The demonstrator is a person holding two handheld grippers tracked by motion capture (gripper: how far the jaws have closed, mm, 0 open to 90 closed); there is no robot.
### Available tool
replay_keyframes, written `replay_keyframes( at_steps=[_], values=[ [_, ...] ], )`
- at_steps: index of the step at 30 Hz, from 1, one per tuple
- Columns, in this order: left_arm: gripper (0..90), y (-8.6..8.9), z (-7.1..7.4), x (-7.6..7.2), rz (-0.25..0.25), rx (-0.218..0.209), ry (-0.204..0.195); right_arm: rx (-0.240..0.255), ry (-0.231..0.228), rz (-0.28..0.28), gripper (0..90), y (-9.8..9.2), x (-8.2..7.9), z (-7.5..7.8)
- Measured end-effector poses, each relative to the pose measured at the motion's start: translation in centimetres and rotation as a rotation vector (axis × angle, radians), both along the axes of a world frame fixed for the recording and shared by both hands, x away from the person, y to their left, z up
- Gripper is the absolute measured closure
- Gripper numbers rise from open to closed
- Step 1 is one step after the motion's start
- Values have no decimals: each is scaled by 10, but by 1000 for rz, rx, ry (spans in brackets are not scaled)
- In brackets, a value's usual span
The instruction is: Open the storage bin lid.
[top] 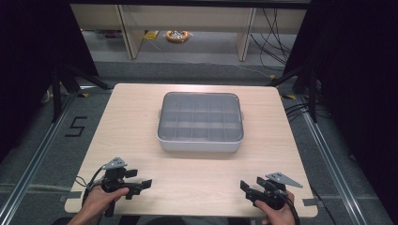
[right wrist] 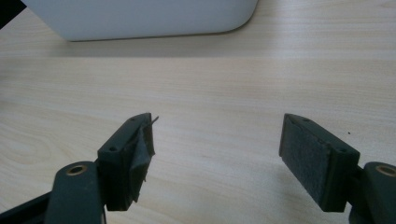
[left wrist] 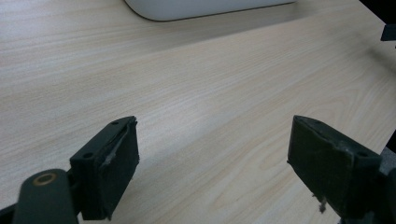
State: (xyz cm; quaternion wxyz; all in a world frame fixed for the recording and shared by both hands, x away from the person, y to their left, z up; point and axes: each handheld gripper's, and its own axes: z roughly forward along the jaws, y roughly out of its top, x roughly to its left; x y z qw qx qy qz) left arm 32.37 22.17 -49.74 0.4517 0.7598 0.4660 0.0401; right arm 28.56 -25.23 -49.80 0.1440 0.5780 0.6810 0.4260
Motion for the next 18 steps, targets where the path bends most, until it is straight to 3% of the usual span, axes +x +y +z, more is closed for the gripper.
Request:
replay_keyframes(
  at_steps=[9,13,14,16,18],
  values=[
    [157,-1,0,3,-6,-11,12,24,0,11,275,-2,3,0],
    [157,0,0,5,7,-27,19,56,-9,-14,276,-3,8,2],
    [157,1,1,6,4,-24,19,30,-14,-19,278,-4,9,3],
    [159,0,1,7,10,-31,20,40,-24,-17,278,-5,11,2],
    [159,0,1,8,9,-32,21,33,-4,-16,278,-6,11,4]
  ],
)
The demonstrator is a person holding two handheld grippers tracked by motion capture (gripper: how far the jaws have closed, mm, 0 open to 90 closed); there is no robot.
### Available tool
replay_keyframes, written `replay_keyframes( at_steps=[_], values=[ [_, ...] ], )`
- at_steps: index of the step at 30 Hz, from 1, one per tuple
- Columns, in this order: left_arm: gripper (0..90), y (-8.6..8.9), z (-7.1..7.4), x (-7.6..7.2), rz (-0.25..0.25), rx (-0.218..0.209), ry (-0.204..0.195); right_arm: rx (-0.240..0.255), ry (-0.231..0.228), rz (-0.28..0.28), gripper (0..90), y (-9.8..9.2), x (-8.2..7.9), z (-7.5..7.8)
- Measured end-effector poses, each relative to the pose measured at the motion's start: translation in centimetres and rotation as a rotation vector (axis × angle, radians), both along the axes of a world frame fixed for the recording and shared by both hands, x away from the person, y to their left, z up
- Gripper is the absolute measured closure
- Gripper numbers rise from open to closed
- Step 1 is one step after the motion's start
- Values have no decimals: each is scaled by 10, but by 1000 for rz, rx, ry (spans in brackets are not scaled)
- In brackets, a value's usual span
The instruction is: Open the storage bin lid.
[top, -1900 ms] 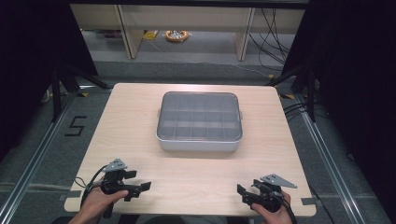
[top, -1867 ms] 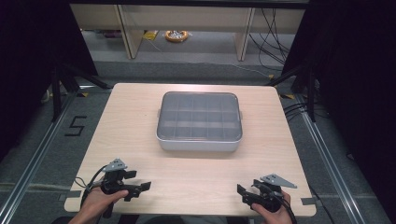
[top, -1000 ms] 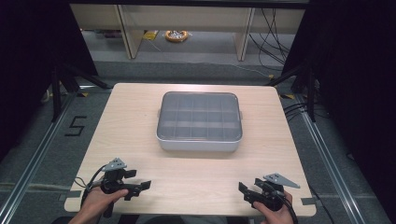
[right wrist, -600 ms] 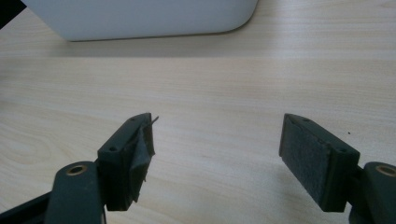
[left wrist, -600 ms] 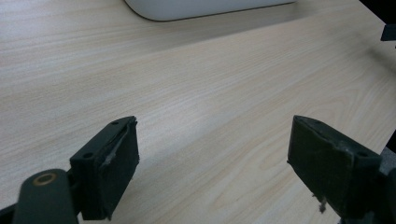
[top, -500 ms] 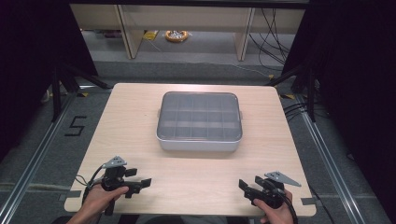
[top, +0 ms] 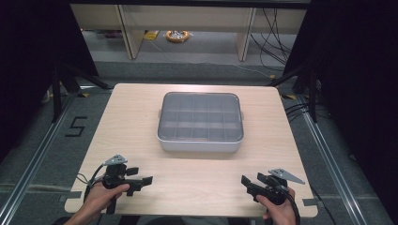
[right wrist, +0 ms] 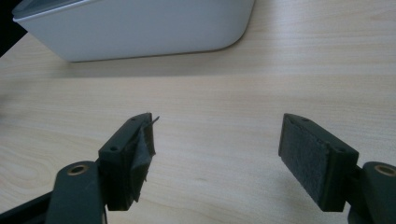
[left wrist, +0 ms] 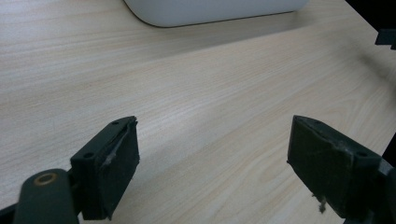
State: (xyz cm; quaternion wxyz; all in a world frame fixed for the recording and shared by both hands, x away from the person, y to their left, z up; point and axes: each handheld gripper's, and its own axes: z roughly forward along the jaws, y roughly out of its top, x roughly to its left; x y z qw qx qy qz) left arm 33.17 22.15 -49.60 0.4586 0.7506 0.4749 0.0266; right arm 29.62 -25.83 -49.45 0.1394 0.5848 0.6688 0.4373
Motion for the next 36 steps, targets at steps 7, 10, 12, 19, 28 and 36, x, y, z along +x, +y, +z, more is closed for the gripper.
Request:
replay_keyframes(
  at_steps=[7,10,12,19,28,36],
  values=[
    [165,1,6,9,2,-8,-15,21,-26,4,278,1,7,4],
    [168,2,9,17,8,-31,-4,73,-4,-12,277,4,11,10],
    [168,2,9,19,12,-38,2,81,-9,-6,276,2,15,12],
    [178,5,21,40,40,-90,8,78,-54,26,278,-3,38,28],
    [201,7,32,60,66,-115,8,114,-50,7,283,-5,65,46],
    [262,3,43,94,110,-134,5,121,-66,-18,323,-15,108,62]
  ],
)
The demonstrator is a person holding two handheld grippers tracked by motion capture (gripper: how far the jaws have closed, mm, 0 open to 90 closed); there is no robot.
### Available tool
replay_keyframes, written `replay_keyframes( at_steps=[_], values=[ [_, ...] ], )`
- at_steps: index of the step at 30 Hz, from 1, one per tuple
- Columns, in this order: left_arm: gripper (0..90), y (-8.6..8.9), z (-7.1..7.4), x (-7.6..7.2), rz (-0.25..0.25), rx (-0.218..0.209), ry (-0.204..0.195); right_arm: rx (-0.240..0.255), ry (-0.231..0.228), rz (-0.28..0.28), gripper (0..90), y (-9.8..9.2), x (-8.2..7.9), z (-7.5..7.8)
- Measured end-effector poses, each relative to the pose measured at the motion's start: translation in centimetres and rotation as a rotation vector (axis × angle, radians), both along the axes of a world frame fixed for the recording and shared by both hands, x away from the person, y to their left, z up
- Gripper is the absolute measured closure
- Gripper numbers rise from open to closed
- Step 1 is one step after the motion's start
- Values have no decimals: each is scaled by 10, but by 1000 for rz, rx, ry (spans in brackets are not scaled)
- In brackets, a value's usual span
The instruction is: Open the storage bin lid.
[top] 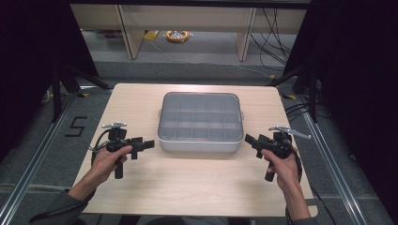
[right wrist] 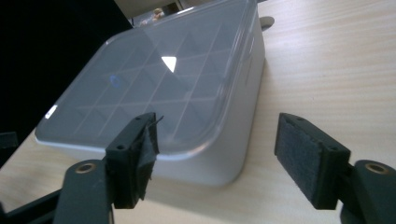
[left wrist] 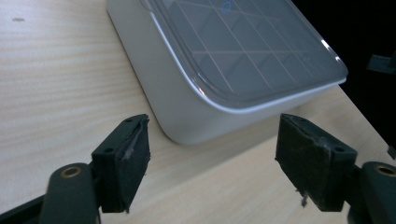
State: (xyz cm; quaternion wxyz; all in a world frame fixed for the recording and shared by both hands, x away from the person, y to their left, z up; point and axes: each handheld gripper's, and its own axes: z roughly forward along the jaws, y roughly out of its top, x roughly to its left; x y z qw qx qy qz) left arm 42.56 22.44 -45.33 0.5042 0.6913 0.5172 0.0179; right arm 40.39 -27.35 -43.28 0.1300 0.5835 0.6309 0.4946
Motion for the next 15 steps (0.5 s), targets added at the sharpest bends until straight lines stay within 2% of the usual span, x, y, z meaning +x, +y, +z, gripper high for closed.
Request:
replay_keyframes(
  at_steps=[1,2,4,5,7,8,9,10,12,13,14,15],
  values=[
    [267,0,1,3,-1,3,5,14,2,5,325,0,4,1],
    [271,0,3,6,3,-2,10,2,3,-5,328,0,10,1],
    [273,-1,3,9,13,-9,9,12,8,2,330,0,14,1],
    [280,-2,5,15,1,-10,17,19,22,-13,331,3,22,2],
    [284,-4,6,19,15,-6,19,22,16,4,334,2,30,1],
    [286,-5,6,22,22,-3,15,52,50,-18,335,6,31,3],
    [292,-5,6,22,22,-3,15,39,48,-20,336,5,35,3],
    [297,-6,6,30,24,-3,20,47,54,-23,338,7,39,3],
    [304,-7,7,33,29,-4,23,44,58,-24,339,7,42,3],
    [310,-8,7,37,28,3,24,26,34,-13,344,6,52,0],
    [314,-9,7,40,39,-6,23,55,56,-23,347,8,52,1],
    [318,-9,8,44,39,-4,29,39,52,-18,348,8,56,0]
  ],
)
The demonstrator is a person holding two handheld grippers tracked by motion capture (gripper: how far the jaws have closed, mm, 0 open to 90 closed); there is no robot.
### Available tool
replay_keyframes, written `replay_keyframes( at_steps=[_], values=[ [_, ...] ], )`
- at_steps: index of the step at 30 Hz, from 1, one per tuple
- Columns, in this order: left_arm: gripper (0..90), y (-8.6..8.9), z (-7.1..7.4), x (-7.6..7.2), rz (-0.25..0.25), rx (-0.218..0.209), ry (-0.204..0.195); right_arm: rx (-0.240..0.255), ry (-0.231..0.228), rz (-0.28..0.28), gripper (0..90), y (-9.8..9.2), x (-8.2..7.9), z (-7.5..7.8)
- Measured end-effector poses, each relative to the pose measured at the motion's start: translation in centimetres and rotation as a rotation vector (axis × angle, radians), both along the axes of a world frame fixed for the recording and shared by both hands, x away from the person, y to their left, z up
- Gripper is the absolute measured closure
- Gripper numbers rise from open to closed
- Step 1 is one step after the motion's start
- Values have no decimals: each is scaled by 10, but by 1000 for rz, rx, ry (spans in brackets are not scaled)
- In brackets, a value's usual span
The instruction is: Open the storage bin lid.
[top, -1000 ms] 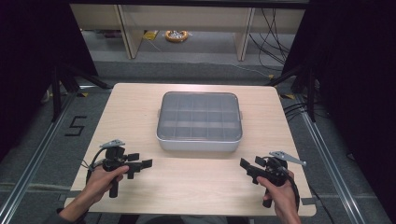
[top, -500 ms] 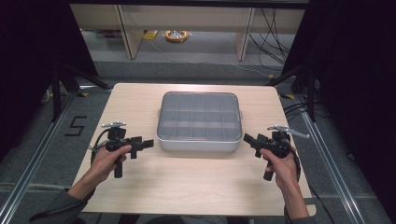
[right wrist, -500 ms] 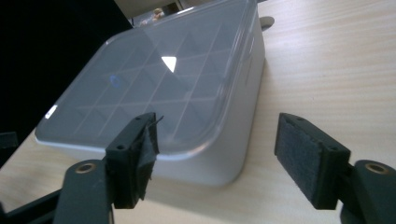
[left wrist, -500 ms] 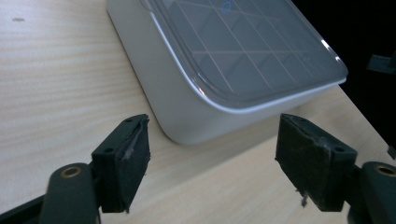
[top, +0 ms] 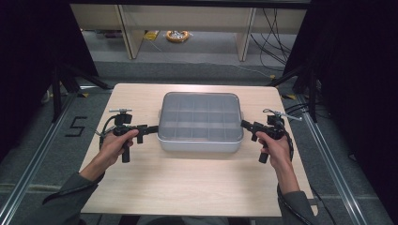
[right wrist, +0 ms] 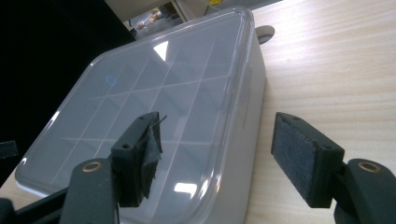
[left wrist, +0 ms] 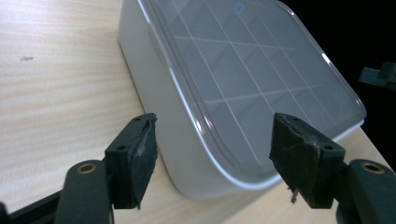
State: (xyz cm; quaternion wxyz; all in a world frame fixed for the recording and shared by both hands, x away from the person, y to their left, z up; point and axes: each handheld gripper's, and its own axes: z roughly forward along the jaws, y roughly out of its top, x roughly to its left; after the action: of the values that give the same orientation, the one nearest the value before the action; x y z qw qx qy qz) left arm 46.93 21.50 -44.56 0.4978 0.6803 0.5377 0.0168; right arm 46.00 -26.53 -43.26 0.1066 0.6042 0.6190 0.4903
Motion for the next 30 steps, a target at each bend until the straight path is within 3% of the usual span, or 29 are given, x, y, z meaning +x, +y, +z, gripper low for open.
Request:
replay_keyframes(
  at_steps=[2,3,4,5,6,13,15,16,17,20,21,24,25,30],
  values=[
    [331,-1,0,8,2,5,8,-14,-12,4,350,-1,4,-1],
    [334,-2,0,12,-2,9,13,69,95,-43,353,6,5,3],
    [338,-5,1,19,12,5,20,9,30,-20,361,2,11,-1],
    [341,-6,1,22,13,8,24,58,82,-46,370,5,12,1],
    [350,-6,1,22,13,8,24,58,82,-46,370,5,12,1],
    [377,-15,3,44,36,25,35,-17,23,-21,411,3,39,-9],
    [387,-16,3,48,46,18,36,-2,31,-16,416,4,40,-9],
    [390,-16,3,50,46,17,45,67,121,-60,419,12,38,-6],
    [393,-17,2,55,57,22,46,18,70,-34,423,10,45,-11],
    [401,-18,0,61,74,26,61,60,118,-50,445,14,49,-13],
    [407,-18,-2,66,79,20,77,35,91,-38,448,13,52,-15],
    [424,-19,-3,69,84,27,80,36,79,-27,451,13,55,-19],
    [429,-19,-4,71,85,29,86,74,133,-60,460,17,55,-17],
    [459,-24,-6,76,89,25,94,71,119,-63,474,18,59,-20]
  ],
)
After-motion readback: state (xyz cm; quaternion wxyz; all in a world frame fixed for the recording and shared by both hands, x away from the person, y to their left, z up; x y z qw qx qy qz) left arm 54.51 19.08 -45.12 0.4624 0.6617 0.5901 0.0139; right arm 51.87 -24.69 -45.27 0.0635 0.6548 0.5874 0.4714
